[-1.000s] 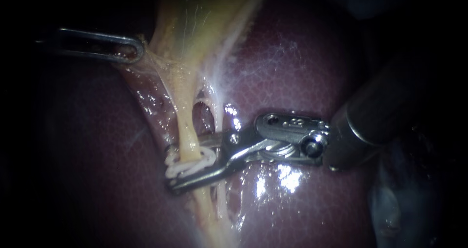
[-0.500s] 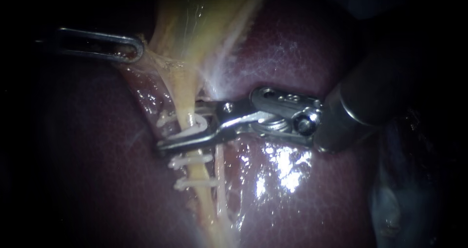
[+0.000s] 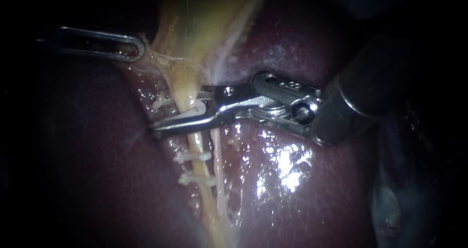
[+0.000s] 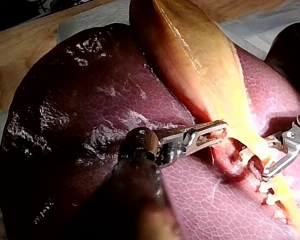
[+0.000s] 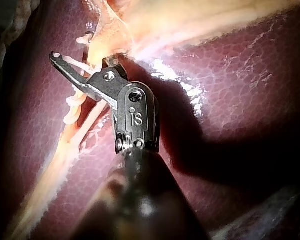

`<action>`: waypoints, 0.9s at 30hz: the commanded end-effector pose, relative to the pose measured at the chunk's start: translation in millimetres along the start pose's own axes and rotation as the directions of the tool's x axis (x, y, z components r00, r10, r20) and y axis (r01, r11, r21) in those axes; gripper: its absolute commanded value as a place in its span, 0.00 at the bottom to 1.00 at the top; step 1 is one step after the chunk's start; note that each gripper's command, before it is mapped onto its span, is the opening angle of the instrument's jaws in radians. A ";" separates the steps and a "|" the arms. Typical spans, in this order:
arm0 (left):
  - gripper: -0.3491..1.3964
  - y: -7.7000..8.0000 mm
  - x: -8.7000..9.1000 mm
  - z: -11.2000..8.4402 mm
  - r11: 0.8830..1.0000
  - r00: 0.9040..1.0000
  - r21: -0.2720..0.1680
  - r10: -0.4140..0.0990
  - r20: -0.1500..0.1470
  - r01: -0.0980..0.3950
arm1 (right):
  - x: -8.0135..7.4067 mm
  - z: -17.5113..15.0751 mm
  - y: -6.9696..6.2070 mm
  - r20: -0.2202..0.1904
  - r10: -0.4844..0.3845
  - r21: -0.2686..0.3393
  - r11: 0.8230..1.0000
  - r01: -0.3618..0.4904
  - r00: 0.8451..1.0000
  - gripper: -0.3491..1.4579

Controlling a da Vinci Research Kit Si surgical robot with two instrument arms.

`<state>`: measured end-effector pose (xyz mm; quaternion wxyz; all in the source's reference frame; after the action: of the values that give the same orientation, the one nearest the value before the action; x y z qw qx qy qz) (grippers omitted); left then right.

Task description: Clipping third clip left tube

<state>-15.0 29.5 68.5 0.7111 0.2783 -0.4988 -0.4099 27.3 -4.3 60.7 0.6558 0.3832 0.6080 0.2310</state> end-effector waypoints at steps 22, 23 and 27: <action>0.00 0.0 0.0 0.1 1.000 1.000 -0.001 0.000 0.000 0.000 | -0.4 -1.1 -0.7 0.003 0.159 0.051 0.986 -0.159 0.987 0.00; 0.00 0.0 0.0 0.0 1.000 1.000 -0.001 0.000 0.000 0.000 | -0.5 -1.1 -0.7 0.003 0.159 0.051 0.986 -0.159 0.987 0.00; 0.00 0.0 0.0 0.1 1.000 1.000 -0.001 0.000 0.000 0.000 | -0.5 -1.1 -0.7 0.003 0.158 0.051 0.986 -0.158 0.987 0.00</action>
<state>-15.1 29.5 68.5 0.7111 0.2781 -0.4987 -0.4103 26.0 -4.8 60.5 0.6250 0.4469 0.5817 0.2669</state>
